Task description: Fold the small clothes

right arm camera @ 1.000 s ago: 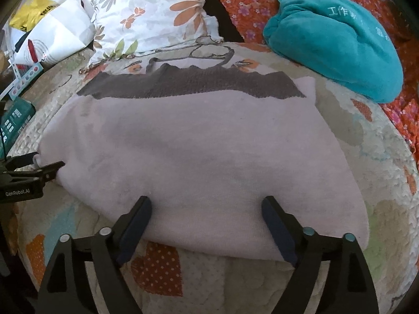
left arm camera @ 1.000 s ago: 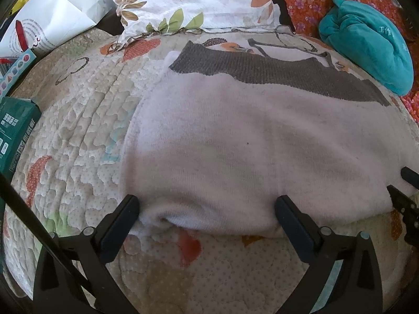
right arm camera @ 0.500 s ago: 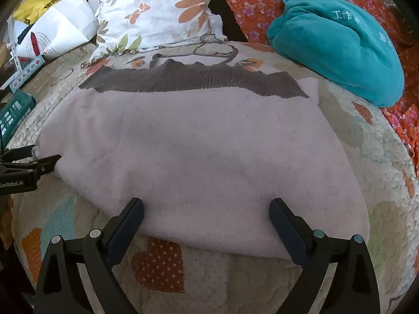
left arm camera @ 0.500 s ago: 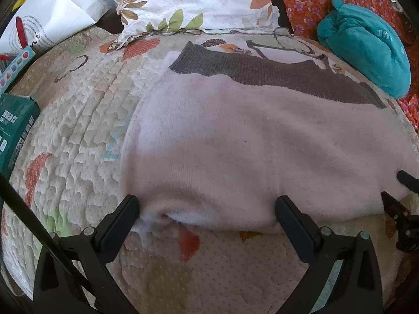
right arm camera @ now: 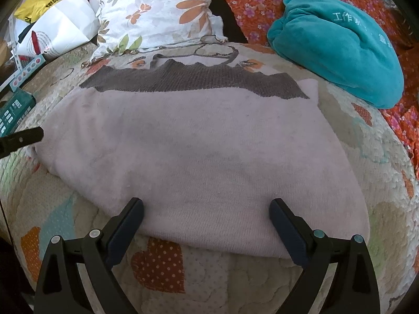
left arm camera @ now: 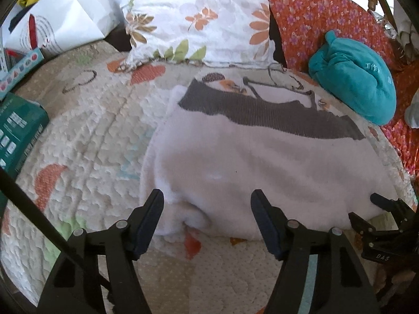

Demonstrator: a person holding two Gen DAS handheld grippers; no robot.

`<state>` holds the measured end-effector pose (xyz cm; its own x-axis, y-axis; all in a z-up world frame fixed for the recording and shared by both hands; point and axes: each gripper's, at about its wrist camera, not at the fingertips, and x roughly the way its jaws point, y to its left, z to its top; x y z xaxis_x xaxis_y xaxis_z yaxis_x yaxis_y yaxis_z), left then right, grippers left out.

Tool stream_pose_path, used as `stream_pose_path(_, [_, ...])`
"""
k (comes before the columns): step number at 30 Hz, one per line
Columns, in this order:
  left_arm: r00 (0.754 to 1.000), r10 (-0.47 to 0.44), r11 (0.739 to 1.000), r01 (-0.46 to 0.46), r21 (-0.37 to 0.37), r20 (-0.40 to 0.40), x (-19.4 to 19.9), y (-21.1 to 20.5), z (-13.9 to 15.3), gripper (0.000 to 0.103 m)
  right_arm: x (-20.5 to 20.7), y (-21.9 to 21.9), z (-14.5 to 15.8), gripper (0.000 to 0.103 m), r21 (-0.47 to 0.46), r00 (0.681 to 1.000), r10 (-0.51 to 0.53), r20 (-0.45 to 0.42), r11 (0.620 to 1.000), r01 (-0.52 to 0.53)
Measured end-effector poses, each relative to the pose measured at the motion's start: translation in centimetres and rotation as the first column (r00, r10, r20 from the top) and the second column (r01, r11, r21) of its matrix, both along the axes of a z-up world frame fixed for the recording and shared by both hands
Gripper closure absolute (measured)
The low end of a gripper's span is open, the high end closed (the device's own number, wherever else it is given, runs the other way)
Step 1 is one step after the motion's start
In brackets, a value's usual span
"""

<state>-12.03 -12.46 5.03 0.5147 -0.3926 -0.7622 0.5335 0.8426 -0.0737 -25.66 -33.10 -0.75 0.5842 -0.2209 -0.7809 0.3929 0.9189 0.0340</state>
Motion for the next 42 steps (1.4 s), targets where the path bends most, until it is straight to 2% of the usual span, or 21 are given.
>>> stream_pose_path(6, [1.0, -0.003, 1.0, 0.003, 0.015, 0.015, 0.3, 0.3, 0.2, 0.035, 0.0, 0.0, 0.0, 0.004, -0.006, 1.0, -0.001, 0.005, 1.0, 0.001])
stream_pose_path(24, [0.999, 0.028, 1.0, -0.028, -0.001, -0.029, 1.7, 1.5, 0.0, 0.035, 0.0, 0.1, -0.1, 0.003, -0.007, 1.0, 0.001, 0.006, 1.0, -0.001])
stream_pose_path(26, [0.998, 0.065, 0.998, -0.066, -0.016, -0.021, 2.7, 2.5, 0.7, 0.035, 0.0, 0.0, -0.1, 0.003, -0.007, 1.0, 0.001, 0.006, 1.0, -0.001])
stream_pose_path(29, [0.985, 0.171, 0.984, -0.171, -0.045, -0.015, 5.1, 5.4, 2.1, 0.035, 0.0, 0.1, -0.1, 0.003, -0.007, 1.0, 0.001, 0.007, 1.0, -0.001])
stream_pose_path(31, [0.968, 0.248, 0.968, -0.249, -0.04, -0.022, 6.7, 7.6, 2.6, 0.035, 0.0, 0.1, -0.1, 0.003, -0.009, 1.0, 0.001, 0.006, 1.0, -0.001])
stream_pose_path(34, [0.946, 0.318, 0.947, -0.32, -0.038, -0.06, 8.2, 9.9, 2.6, 0.035, 0.0, 0.1, -0.1, 0.003, -0.012, 1.0, 0.001, 0.009, 1.0, -0.001])
stream_pose_path(38, [0.93, 0.358, 0.929, -0.364, -0.064, -0.089, 8.9, 11.8, 3.0, 0.035, -0.2, 0.3, 0.0, 0.003, -0.026, 1.0, 0.003, 0.016, 1.0, -0.003])
stream_pose_path(42, [0.931, 0.356, 0.926, -0.364, -0.105, -0.086, 8.6, 12.7, 4.1, 0.034, -0.5, 0.5, 0.3, 0.003, -0.033, 1.0, 0.017, 0.01, 0.999, -0.017])
